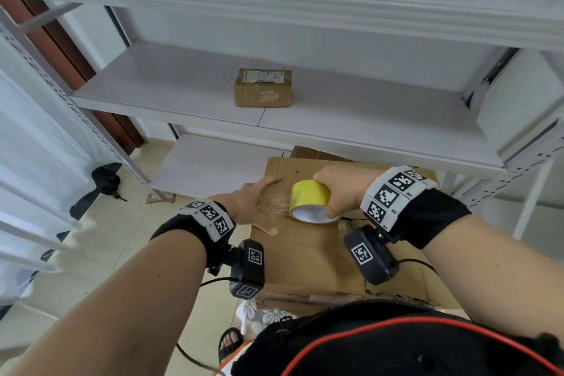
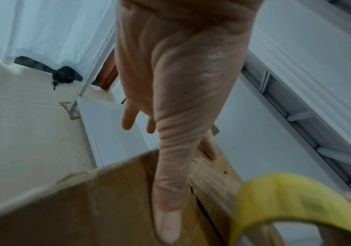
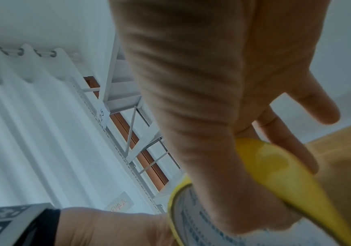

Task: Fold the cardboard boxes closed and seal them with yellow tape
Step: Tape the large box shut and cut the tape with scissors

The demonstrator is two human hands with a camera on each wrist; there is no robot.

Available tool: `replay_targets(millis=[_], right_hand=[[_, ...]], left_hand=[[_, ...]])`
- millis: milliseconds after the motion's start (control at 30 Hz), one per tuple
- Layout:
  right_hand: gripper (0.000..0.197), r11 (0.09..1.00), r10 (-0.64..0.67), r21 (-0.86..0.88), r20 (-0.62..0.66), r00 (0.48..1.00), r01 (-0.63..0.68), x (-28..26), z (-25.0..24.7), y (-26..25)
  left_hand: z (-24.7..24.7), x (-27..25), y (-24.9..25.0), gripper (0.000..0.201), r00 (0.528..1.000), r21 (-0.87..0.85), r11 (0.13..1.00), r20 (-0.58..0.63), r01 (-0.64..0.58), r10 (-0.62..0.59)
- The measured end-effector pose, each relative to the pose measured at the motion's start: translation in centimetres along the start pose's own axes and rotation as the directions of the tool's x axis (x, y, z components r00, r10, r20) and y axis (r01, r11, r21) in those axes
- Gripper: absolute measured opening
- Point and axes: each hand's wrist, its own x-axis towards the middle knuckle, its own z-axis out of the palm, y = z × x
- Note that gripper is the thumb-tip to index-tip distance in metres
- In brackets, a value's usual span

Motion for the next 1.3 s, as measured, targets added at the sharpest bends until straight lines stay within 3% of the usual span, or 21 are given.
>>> replay_targets(millis=[167, 400, 533, 633, 800, 967, 1033, 1167, 1300], right_hand=[[0.029, 0.999, 0.021, -0.041, 0.008, 1.000, -0.020, 0.0, 0.0, 0.3], [0.030, 1.000, -0.012, -0.023, 0.011, 1.000, 0.012, -0.3, -0.1, 0.3], [0.031, 1.000, -0.027, 0.002, 0.019, 0.999, 0.027, -0.6, -0.1, 0.3], [0.033, 0.998, -0.041, 0.046, 0.020, 0.999, 0.040, -0.8, 0.1, 0.5], [0.038, 0.970, -0.029, 0.244, 0.031, 0.999, 0.020, -0.9, 0.4, 0.8], [0.031, 0.969, -0.055, 0.243, 0.055, 0.997, 0.040, -1.0, 0.6, 1.2], [0.027, 0.971, -0.046, 0.236, 0.033, 0.998, 0.037, -1.1, 0.7, 1.4], [0.024, 0.970, -0.042, 0.240, 0.023, 0.999, 0.036, -1.2, 0.4, 1.5], [0.032, 0.983, -0.051, 0.180, 0.056, 0.997, 0.040, -1.3, 0.0, 1.7]], left_hand=[[0.1, 0.1, 0.1, 0.118, 1.000, 0.013, 1.000, -0.020, -0.015, 0.016], [-0.3, 0.0, 1.4, 0.121, 0.993, 0.213, 0.977, -0.117, 0.035, -0.010], [-0.7, 0.1, 2.8, 0.121, 0.991, 0.388, 0.922, -0.129, 0.014, 0.039], [-1.2, 0.2, 4.0, 0.117, 0.996, 0.494, 0.870, -0.075, -0.010, 0.054], [-3.4, 0.8, 5.9, 0.092, 0.995, 0.457, 0.889, 0.095, -0.008, -0.040], [-3.9, 0.4, 8.1, 0.096, 0.971, 0.668, 0.742, 0.211, -0.058, -0.114], [-3.8, 0.3, 8.4, 0.088, 0.969, 0.704, 0.709, 0.204, -0.047, -0.138], [-3.7, 0.8, 8.8, 0.056, 0.990, 0.667, 0.745, 0.120, -0.021, -0.080], [-3.3, 2.1, 7.6, 0.069, 0.999, 0.572, 0.820, -0.036, 0.022, -0.002]])
